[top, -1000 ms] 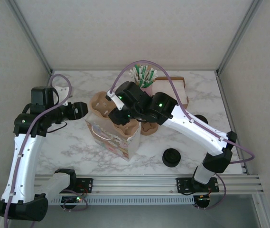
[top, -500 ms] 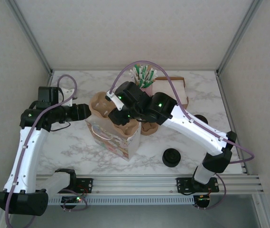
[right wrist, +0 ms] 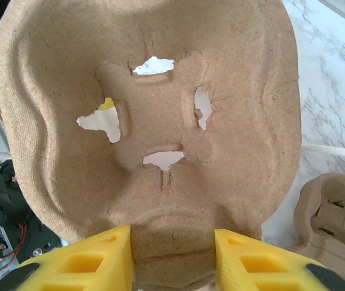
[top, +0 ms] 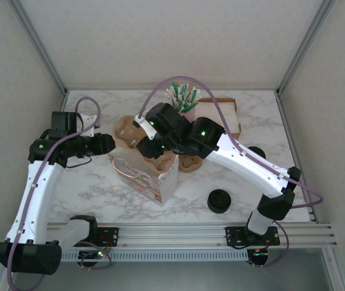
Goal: Pack the takeout coffee
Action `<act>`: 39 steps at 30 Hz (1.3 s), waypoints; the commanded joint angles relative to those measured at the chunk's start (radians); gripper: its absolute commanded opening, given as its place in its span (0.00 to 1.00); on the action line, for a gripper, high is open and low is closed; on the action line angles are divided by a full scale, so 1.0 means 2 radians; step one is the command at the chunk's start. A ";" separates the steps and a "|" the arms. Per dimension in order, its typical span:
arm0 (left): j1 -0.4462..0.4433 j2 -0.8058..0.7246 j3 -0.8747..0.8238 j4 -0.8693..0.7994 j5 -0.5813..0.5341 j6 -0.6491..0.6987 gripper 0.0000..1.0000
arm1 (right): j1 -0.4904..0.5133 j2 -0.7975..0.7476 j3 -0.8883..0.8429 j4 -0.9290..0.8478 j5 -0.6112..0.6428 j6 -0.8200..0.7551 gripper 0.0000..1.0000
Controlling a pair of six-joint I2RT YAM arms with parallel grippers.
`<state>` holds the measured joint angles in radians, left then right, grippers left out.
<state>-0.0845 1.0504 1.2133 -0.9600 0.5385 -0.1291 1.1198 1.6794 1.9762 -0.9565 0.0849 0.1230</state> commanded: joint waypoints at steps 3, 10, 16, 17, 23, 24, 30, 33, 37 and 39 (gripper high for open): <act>-0.004 -0.024 -0.019 0.026 -0.009 -0.018 0.29 | 0.004 0.008 0.024 0.023 0.006 0.008 0.36; -0.004 -0.043 -0.036 0.050 -0.024 -0.034 0.24 | 0.004 0.005 0.021 0.048 0.008 0.014 0.35; -0.004 -0.045 -0.034 0.055 -0.016 -0.039 0.21 | 0.003 0.003 0.019 0.066 0.014 0.022 0.35; -0.005 -0.046 -0.034 0.055 -0.014 -0.040 0.21 | 0.004 0.003 0.018 0.071 0.013 0.023 0.35; -0.004 -0.050 -0.038 0.062 -0.011 -0.047 0.21 | 0.004 -0.005 0.009 0.090 0.010 0.022 0.35; -0.004 -0.050 -0.038 0.063 -0.010 -0.048 0.21 | 0.003 -0.005 0.003 0.092 0.011 0.021 0.35; -0.004 -0.054 -0.041 0.065 -0.006 -0.053 0.20 | 0.003 -0.008 -0.037 0.109 0.011 0.018 0.35; -0.004 -0.057 -0.041 0.065 -0.009 -0.054 0.20 | 0.003 -0.008 -0.045 0.109 0.011 0.011 0.35; -0.004 -0.059 -0.043 0.064 -0.017 -0.055 0.18 | 0.003 -0.009 -0.056 0.099 0.013 0.003 0.35; -0.004 -0.059 -0.043 0.065 -0.022 -0.056 0.16 | 0.004 -0.013 -0.065 0.095 0.008 0.001 0.35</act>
<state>-0.0845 0.9478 1.1416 -0.8444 0.5110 -0.2321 1.1198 1.6775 1.8694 -0.7704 0.0853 0.1429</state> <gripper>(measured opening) 0.168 0.349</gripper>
